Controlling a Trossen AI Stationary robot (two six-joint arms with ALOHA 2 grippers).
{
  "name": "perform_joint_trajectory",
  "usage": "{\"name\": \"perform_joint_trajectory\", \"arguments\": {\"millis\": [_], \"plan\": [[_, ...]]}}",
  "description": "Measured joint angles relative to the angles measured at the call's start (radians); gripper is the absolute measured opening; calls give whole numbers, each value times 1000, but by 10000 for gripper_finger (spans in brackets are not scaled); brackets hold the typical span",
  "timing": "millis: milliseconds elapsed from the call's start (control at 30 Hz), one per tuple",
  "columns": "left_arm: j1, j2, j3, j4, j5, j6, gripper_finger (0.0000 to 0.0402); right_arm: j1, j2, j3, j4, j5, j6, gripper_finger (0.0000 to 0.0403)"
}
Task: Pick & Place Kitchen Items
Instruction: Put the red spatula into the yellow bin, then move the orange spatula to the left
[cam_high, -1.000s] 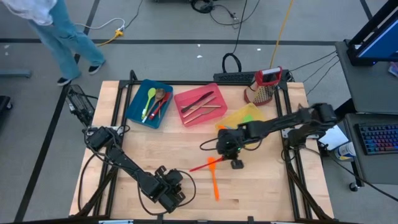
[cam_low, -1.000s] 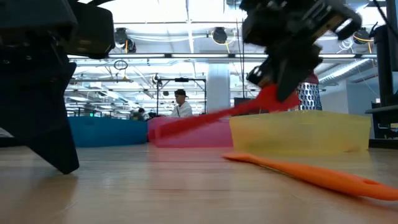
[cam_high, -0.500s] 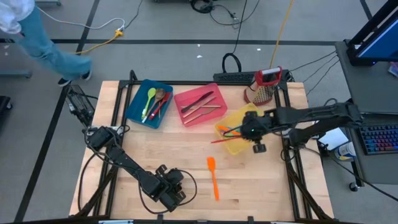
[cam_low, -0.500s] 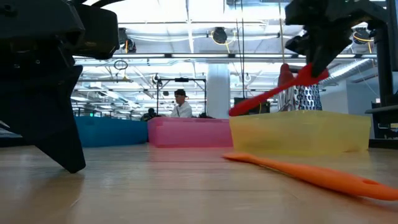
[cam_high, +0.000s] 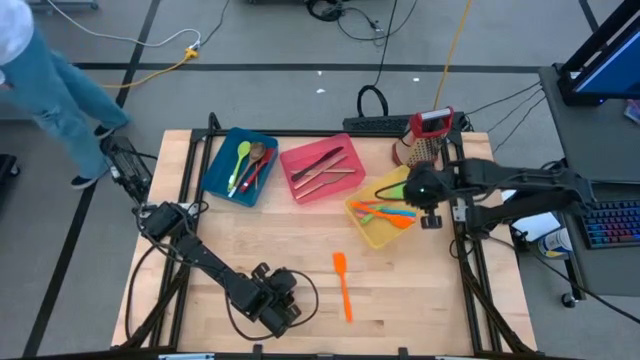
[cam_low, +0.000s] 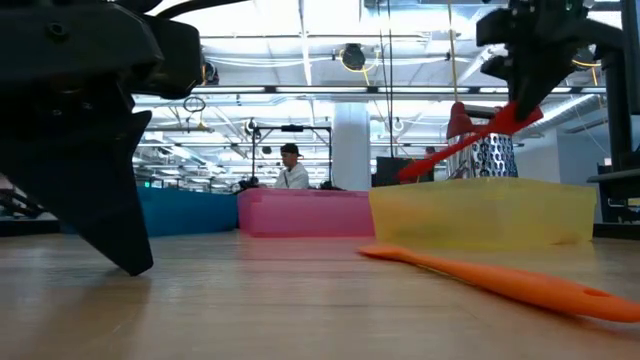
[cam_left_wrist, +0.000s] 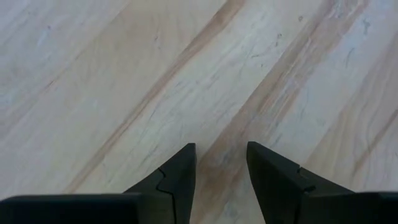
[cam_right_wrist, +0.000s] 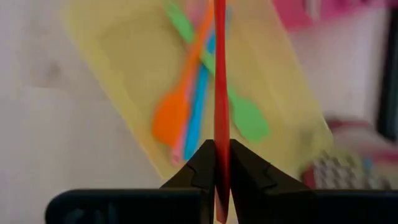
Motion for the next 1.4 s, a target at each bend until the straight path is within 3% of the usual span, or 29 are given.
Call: {"name": "perform_joint_trajectory", "arguments": {"millis": [100,233,500,600,733,900,1400], "plan": [[2,0,0,0,0,0,150,-35,-7,0,-76,27,56,19],[2,0,0,0,0,0,150,-54,-7,-24,-107,-19,99,19],[3,0,0,4,1,-1,150,-54,-6,-182,65,-242,-72,19],[6,0,0,6,3,10,150,-58,-6,-212,135,-269,-130,20],[16,-2,0,7,8,13,150,-67,-6,-251,229,-239,-125,32],[25,-2,0,7,7,15,150,-75,2,-260,254,-108,-81,49],[27,-2,0,14,3,68,150,-74,2,-261,276,-97,-69,124]]}}
